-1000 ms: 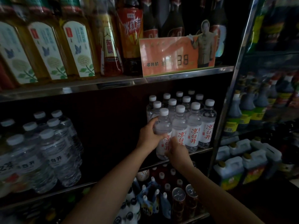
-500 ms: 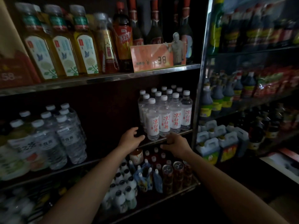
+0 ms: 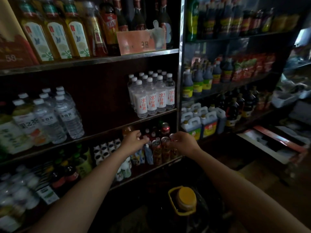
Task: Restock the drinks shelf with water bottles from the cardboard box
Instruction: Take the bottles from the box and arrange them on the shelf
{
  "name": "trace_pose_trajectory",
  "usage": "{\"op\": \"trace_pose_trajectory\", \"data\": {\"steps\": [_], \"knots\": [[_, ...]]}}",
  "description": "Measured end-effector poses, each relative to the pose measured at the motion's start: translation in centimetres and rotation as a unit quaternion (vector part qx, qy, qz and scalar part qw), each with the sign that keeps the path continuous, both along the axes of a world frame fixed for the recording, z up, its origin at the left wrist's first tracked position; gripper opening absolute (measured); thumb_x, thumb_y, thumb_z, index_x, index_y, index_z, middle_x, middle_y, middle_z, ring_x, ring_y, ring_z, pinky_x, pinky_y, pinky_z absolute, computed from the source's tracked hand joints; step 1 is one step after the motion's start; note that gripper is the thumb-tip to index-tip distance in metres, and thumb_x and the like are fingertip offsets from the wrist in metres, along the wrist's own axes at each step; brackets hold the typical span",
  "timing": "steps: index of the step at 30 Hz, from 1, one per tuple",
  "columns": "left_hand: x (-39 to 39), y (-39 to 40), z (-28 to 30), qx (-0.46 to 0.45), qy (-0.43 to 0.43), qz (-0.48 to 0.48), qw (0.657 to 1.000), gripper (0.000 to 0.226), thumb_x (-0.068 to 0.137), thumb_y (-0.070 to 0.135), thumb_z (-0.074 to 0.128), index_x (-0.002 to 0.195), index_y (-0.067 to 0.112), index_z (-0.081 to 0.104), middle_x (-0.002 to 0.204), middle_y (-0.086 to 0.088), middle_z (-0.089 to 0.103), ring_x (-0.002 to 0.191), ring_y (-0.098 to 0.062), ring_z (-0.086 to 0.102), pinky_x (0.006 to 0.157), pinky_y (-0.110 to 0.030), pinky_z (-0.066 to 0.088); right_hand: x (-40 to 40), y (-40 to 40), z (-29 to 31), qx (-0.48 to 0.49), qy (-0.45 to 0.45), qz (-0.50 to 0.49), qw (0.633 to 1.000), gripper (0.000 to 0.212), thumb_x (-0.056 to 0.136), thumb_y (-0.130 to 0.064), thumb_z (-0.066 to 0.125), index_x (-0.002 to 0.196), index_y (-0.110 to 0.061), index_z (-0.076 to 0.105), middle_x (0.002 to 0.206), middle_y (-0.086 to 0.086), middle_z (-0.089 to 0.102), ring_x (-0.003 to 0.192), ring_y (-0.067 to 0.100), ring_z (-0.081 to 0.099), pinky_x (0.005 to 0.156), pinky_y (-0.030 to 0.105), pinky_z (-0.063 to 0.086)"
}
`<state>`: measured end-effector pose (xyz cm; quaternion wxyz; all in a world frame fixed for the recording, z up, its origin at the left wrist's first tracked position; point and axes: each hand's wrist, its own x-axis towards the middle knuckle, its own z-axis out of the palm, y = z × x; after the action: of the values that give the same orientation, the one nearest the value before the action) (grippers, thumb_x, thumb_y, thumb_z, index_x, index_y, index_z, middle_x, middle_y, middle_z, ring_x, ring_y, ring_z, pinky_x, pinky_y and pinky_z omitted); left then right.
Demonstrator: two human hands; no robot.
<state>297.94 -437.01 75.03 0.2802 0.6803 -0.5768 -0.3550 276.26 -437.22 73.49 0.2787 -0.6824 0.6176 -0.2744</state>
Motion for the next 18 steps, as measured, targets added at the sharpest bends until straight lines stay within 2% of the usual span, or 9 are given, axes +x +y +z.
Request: {"op": "trace_pose_trajectory", "data": {"steps": [4, 7, 11, 14, 18], "knots": [[-4.0, 3.1, -0.6, 0.006, 0.015, -0.033, 0.999, 0.084, 0.085, 0.039, 0.068, 0.149, 0.009, 0.024, 0.150, -0.007, 0.036, 0.135, -0.023, 0.039, 0.106, -0.034, 0.039, -4.2, 3.5, -0.5, -0.001, -0.015, -0.015, 1.000, 0.048, 0.081, -0.039, 0.073, 0.119, -0.011, 0.063, 0.114, 0.002, 0.066, 0.109, 0.017, 0.061, 0.076, 0.020, 0.041], [-7.1, 5.5, -1.6, 0.002, 0.029, -0.026, 0.999, 0.080, 0.084, 0.037, 0.069, 0.147, 0.011, 0.029, 0.146, -0.008, 0.042, 0.131, -0.023, 0.043, 0.105, -0.034, 0.040, -7.6, 5.8, -1.3, 0.019, -0.016, -0.022, 0.999, 0.053, 0.079, -0.044, 0.074, 0.118, -0.010, 0.062, 0.114, 0.003, 0.065, 0.107, 0.019, 0.061, 0.077, 0.024, 0.044], [-11.9, 9.6, -3.1, -0.007, 0.054, -0.032, 0.998, 0.069, 0.088, 0.027, 0.066, 0.145, 0.010, 0.033, 0.144, -0.009, 0.044, 0.131, -0.024, 0.044, 0.100, -0.029, 0.038, -12.3, 9.3, -3.0, 0.019, -0.022, -0.041, 0.999, 0.057, 0.075, -0.045, 0.077, 0.119, -0.011, 0.065, 0.115, 0.004, 0.068, 0.108, 0.019, 0.063, 0.091, 0.029, 0.049], [-15.2, 12.7, -5.1, 0.006, 0.053, -0.039, 0.998, 0.071, 0.087, 0.032, 0.066, 0.146, 0.012, 0.032, 0.145, -0.008, 0.043, 0.132, -0.024, 0.042, 0.098, -0.029, 0.037, -15.5, 12.5, -4.1, 0.040, -0.011, -0.044, 0.998, 0.057, 0.076, -0.046, 0.075, 0.121, -0.013, 0.062, 0.117, 0.003, 0.066, 0.108, 0.018, 0.061, 0.082, 0.023, 0.045], [-19.1, 15.2, -8.3, 0.035, 0.065, -0.052, 0.996, 0.068, 0.086, 0.035, 0.068, 0.143, 0.014, 0.038, 0.141, -0.005, 0.047, 0.128, -0.021, 0.047, 0.098, -0.033, 0.044, -19.5, 16.1, -6.6, 0.057, -0.010, -0.057, 0.997, 0.055, 0.079, -0.043, 0.074, 0.122, -0.012, 0.061, 0.116, 0.004, 0.066, 0.107, 0.020, 0.061, 0.080, 0.023, 0.045]]}}
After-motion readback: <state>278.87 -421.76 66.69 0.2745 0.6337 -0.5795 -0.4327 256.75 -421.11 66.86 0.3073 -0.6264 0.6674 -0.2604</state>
